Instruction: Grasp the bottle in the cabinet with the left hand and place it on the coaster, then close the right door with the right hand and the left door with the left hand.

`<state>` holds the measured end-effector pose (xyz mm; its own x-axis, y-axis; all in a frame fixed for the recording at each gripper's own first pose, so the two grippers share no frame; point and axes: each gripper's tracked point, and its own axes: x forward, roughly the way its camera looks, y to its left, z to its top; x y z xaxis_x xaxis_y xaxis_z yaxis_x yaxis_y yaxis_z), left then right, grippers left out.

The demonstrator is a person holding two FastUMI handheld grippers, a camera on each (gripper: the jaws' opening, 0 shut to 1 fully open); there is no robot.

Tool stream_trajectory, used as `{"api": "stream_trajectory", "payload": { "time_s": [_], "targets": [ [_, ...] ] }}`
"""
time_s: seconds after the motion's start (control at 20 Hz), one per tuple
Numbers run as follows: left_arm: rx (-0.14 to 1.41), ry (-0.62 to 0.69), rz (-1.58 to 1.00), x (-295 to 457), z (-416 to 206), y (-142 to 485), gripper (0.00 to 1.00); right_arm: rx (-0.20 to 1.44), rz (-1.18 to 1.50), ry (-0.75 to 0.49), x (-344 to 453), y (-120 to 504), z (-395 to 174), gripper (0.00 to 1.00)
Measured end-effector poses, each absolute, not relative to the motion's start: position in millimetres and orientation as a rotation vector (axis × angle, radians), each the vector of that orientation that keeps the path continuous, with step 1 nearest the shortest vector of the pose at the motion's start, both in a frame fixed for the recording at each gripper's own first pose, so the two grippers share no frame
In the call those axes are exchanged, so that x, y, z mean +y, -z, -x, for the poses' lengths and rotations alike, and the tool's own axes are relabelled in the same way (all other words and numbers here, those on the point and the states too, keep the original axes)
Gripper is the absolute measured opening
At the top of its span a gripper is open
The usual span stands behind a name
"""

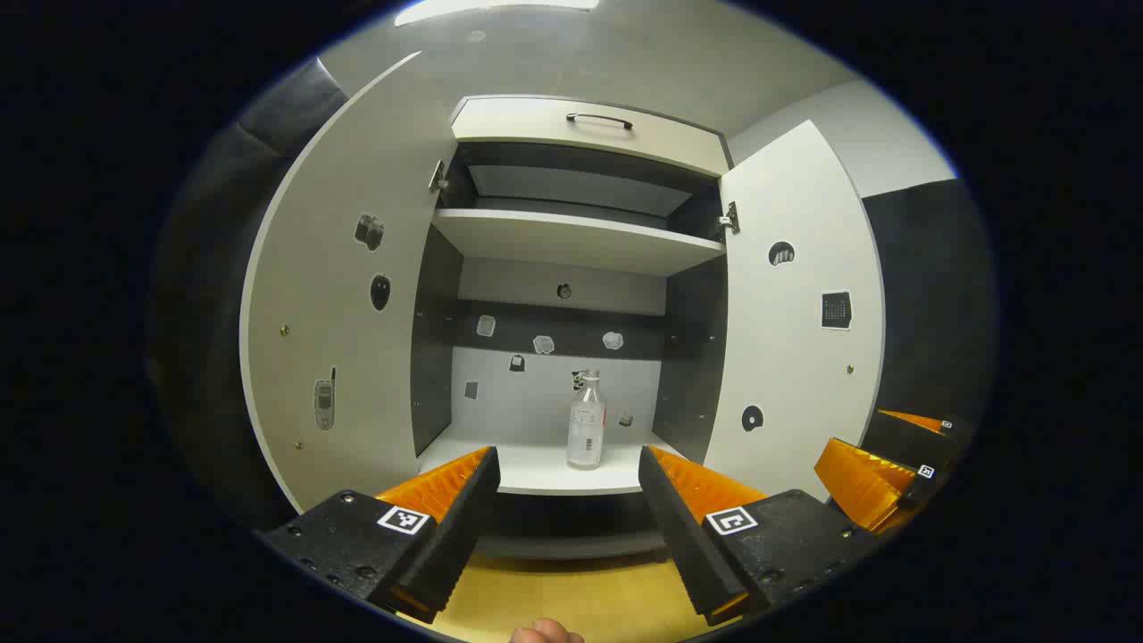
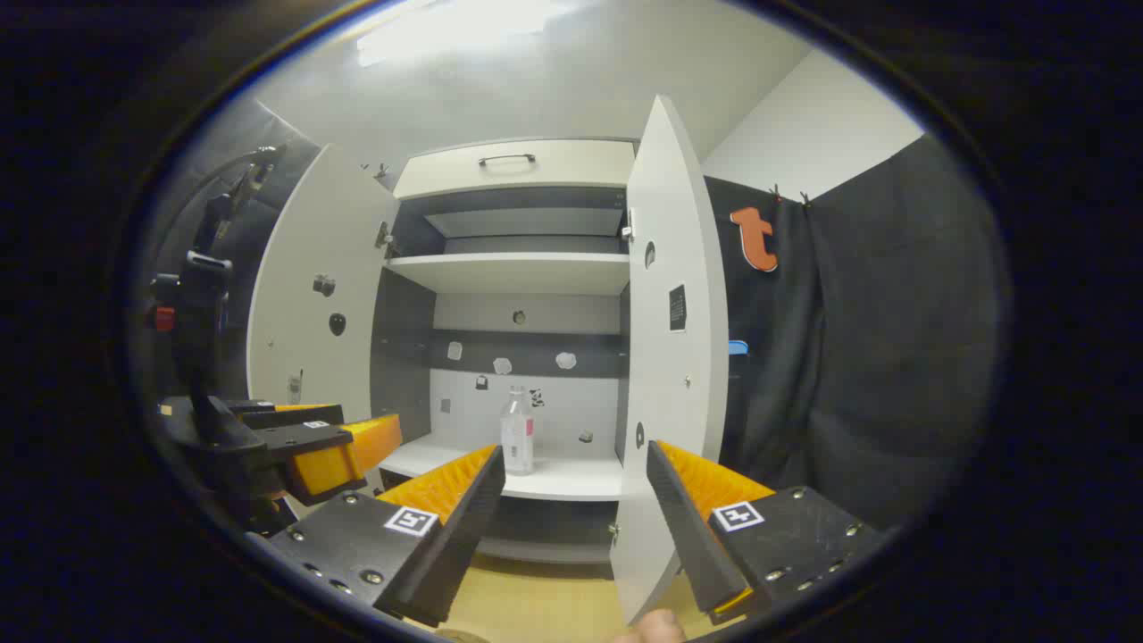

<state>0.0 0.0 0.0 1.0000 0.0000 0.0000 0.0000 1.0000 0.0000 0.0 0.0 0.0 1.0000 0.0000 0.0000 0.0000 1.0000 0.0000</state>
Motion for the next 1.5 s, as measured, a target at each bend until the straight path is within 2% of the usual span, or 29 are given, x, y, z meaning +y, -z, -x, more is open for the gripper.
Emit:
{"api": "stream_trajectory", "payload": {
  "time_s": [0.05, 0.2, 0.3, 0.4, 0.9, 1.2, 1.45, 1.5],
  "targets": [
    [0.005, -0.001, 0.001, 1, 0, 2, 0.96, 0.001, 0.002, 0.004, 0, 0, 0, 0.96],
    [0.024, -0.003, -0.010, 7, -1, 8, 0.96, -0.001, 0.004, 0.020, -2, 0, 0, 0.94],
    [0.033, -0.007, -0.019, 12, -2, 10, 0.96, -0.002, -0.004, 0.025, -2, 0, 1, 0.96],
    [0.033, -0.015, -0.024, 14, -4, 10, 0.97, -0.004, -0.003, 0.026, -3, 0, 1, 0.94],
    [0.004, -0.003, -0.021, 7, -29, 5, 0.97, 0.015, 0.010, 0.024, -4, 4, 7, 0.96],
    [-0.005, 0.006, -0.037, 7, -88, 10, 0.96, 0.014, 0.046, 0.078, -19, 3, 19, 0.94],
    [0.003, 0.047, -0.021, -7, -168, 25, 0.97, 0.037, 0.098, 0.193, -57, 9, 32, 0.96],
    [0.012, 0.055, -0.019, -12, -182, 31, 0.96, 0.048, 0.107, 0.214, -64, 11, 34, 0.94]
  ]
}}
